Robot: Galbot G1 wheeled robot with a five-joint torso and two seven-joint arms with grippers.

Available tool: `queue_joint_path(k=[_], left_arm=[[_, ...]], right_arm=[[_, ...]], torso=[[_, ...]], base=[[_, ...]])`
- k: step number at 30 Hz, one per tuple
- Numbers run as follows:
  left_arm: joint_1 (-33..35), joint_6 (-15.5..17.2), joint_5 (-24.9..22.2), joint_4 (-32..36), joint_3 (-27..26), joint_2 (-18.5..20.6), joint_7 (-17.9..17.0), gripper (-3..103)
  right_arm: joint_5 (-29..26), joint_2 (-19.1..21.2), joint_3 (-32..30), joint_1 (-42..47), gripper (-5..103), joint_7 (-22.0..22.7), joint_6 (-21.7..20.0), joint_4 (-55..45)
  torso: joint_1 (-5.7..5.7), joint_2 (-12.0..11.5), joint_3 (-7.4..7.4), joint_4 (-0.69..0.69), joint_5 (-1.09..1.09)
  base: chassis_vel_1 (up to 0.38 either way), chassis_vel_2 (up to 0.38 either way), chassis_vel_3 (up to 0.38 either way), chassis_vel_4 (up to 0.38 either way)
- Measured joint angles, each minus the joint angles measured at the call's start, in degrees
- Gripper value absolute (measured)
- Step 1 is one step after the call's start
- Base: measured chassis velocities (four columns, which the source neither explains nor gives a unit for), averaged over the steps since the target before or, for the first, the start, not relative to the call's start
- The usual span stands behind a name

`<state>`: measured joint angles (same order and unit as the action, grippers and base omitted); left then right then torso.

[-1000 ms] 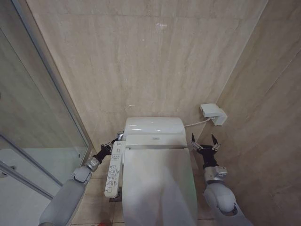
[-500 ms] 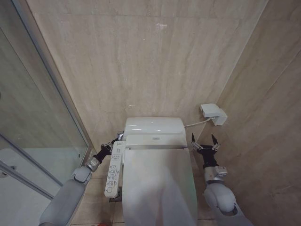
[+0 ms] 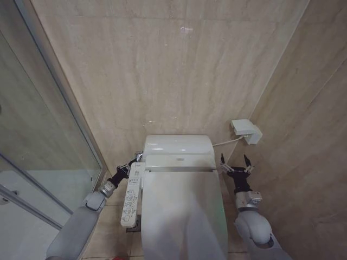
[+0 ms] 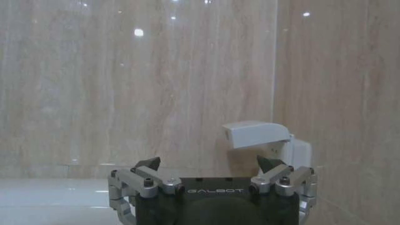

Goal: Open the toilet lid, clean the toilet bowl with a toilet brush, close the toilet lid, and flush.

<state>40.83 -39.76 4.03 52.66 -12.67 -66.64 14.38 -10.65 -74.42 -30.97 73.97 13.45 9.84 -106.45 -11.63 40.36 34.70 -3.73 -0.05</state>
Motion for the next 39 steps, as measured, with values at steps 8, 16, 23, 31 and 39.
queue_joint_path(k=[8,16,23,31,39], left_arm=[[7.2,2.1,-1.0,3.4,-8.1,0.1,-6.1,0],[12.7,7.9,-5.9,13.3,-11.8,0.5,-15.7,0],[20.2,16.7,-13.4,32.5,-14.2,-1.0,-19.7,15],[28.2,23.0,-13.5,46.5,-17.5,-4.5,-21.9,42],[34.8,27.2,-16.6,55.4,-20.4,-7.2,-23.2,69]], right_arm=[[0.0,0.0,0.0,0.0,100,0.0,0.0,0.0],[0.0,0.0,0.0,0.0,100,0.0,0.0,0.0],[0.0,0.0,0.0,0.0,100,0.0,0.0,0.0],[0.0,0.0,0.0,0.0,100,0.0,0.0,0.0],[0.0,0.0,0.0,0.0,100,0.0,0.0,0.0]], torso=[[0.0,0.0,0.0,0.05,0.03],[0.0,0.0,-0.01,0.05,0.05],[0.01,0.0,-0.02,0.07,0.06],[0.01,0.0,-0.02,0.07,0.06],[0.01,0.0,-0.02,0.06,0.06]], base=[[0.0,0.0,0.0,0.0],[0.0,0.0,0.0,0.0],[0.0,0.0,0.0,0.0],[0.0,0.0,0.0,0.0],[0.0,0.0,0.0,0.0]])
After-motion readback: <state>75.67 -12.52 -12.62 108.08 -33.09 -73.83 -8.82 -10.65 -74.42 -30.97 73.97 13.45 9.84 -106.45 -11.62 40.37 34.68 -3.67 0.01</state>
